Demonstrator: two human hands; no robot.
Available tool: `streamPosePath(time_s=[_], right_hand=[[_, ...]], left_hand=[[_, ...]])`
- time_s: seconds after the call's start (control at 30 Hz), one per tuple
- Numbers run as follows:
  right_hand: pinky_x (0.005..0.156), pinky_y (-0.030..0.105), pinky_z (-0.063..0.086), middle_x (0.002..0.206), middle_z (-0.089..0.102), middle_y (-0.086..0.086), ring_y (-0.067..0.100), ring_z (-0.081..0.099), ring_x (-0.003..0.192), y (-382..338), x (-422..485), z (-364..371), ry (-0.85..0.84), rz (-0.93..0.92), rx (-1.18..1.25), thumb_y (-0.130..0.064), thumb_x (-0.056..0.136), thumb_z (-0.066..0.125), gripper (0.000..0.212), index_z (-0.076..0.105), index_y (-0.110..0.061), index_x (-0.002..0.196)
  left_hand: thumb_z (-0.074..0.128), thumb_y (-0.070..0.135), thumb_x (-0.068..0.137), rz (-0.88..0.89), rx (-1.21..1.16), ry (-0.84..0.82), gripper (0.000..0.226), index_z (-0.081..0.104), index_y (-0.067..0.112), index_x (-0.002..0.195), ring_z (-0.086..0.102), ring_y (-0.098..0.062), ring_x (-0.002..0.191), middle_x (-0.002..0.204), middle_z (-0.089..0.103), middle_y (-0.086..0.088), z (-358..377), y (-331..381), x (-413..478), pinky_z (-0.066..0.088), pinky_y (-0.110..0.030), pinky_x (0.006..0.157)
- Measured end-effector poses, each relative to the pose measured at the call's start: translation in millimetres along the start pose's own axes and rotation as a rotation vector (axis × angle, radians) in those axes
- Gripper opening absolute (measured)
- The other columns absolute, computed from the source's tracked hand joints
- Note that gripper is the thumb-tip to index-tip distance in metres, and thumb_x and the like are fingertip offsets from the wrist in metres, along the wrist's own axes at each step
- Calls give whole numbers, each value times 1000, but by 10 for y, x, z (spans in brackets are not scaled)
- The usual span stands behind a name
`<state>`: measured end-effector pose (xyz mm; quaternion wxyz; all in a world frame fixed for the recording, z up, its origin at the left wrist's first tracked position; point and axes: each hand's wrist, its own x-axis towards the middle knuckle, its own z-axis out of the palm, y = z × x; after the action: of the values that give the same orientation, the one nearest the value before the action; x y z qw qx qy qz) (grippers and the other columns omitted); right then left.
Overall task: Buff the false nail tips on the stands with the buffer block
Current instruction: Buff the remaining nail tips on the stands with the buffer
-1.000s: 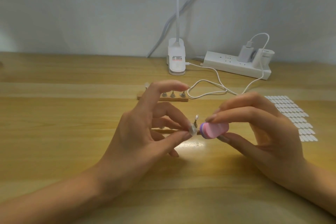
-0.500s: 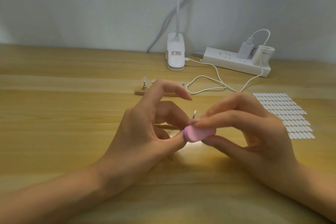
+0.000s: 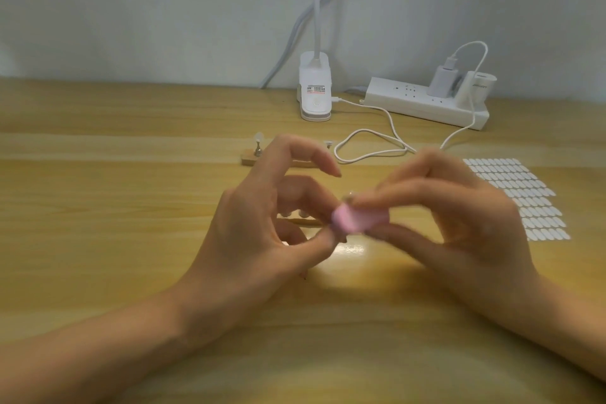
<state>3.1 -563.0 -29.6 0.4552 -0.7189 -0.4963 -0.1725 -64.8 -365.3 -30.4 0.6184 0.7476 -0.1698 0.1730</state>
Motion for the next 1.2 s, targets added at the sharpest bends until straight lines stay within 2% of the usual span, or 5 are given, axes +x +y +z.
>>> streamPosePath(time_s=[0.5, 0.6, 0.83, 0.93, 1.2], right_hand=[[75, 37, 52, 94, 60, 2, 17, 63, 86, -14, -15, -9, 41, -9, -51, -22, 86, 74, 23, 68, -24, 108], [77, 27, 51, 93, 59, 0, 12, 63, 85, -8, -22, 6, -1, -64, -60, -20, 85, 75, 22, 69, -22, 106], [79, 29, 52, 94, 59, -3, 13, 64, 89, 16, -19, -8, 0, -67, -47, -20, 86, 75, 21, 69, -22, 106], [74, 40, 50, 93, 59, 5, 22, 63, 86, 42, -15, -54, 64, 0, -67, -20, 84, 76, 24, 69, -22, 107], [71, 38, 52, 90, 59, 7, 21, 63, 81, 29, -25, -60, 25, -38, -60, -20, 84, 76, 24, 68, -23, 106]], left_hand=[[74, 3, 84, -58, -188, -9, 40, 46, 21, 105, 71, -22, 71, 83, 74, -12, -9, -27, 25, 50, -25, 45], [79, 10, 81, -76, -228, -2, 41, 47, 22, 105, 68, -20, 65, 84, 74, -12, -6, -25, 31, 49, -25, 45], [79, 6, 80, -124, -277, -4, 40, 48, 21, 102, 68, -18, 64, 82, 73, -13, -13, -41, 42, 49, -24, 45], [74, 5, 80, -134, -277, -4, 39, 45, 19, 102, 73, -23, 71, 81, 74, -13, -25, -34, 31, 48, -24, 44], [81, 8, 77, -164, -284, -3, 46, 46, 18, 104, 72, -21, 68, 81, 75, -12, -25, -21, 33, 49, -24, 44]])
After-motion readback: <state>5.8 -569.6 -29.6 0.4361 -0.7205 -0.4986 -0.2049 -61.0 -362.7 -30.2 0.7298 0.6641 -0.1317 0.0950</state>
